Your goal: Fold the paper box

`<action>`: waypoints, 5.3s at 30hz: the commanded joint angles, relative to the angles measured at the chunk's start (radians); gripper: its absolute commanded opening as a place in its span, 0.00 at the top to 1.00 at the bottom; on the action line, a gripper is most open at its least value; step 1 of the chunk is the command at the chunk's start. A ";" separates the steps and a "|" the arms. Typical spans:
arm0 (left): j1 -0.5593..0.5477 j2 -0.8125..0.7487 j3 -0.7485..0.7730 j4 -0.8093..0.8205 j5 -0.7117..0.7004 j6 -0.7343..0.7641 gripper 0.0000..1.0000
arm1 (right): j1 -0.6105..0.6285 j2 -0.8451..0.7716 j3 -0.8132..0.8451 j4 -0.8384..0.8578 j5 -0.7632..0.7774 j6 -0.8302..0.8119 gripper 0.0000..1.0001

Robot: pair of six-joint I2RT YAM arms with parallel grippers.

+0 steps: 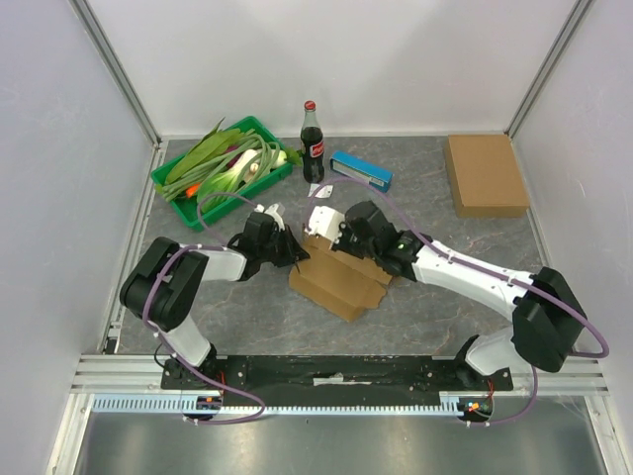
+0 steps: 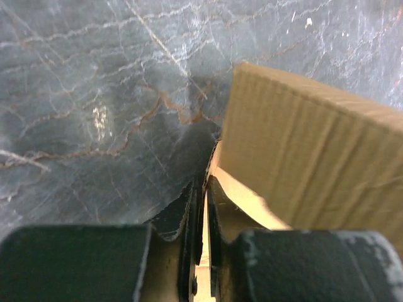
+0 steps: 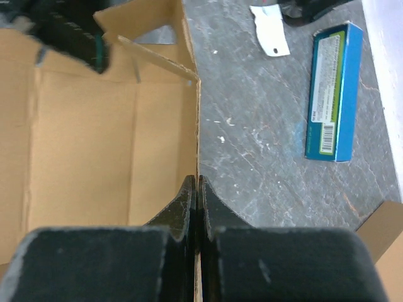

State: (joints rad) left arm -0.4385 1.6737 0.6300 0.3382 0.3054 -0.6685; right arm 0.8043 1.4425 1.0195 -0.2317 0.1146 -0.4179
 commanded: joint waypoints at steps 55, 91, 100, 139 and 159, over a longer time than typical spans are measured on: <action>-0.111 -0.095 -0.072 0.636 0.167 0.503 0.61 | -0.031 0.048 0.042 0.023 -0.009 -0.073 1.00; -0.275 -0.057 -0.056 0.640 -0.673 0.446 0.98 | -0.082 -0.329 -0.153 0.148 -0.148 1.918 0.04; -0.310 -0.071 -0.076 0.670 -0.781 0.412 0.98 | 0.019 -0.229 -0.213 0.284 0.255 2.507 0.24; -0.361 -0.104 -0.188 0.814 -0.784 0.368 0.90 | -0.034 0.102 -0.283 0.552 0.339 2.797 1.00; 0.105 -0.410 -0.173 0.135 -0.019 0.050 0.38 | -0.128 0.042 -0.490 0.849 0.245 2.615 1.00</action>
State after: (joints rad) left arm -0.4282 1.0657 0.3805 0.5037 -0.0669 -0.5282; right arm 0.7040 1.5177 0.4835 0.6361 0.3847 1.9976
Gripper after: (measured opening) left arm 0.623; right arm 0.010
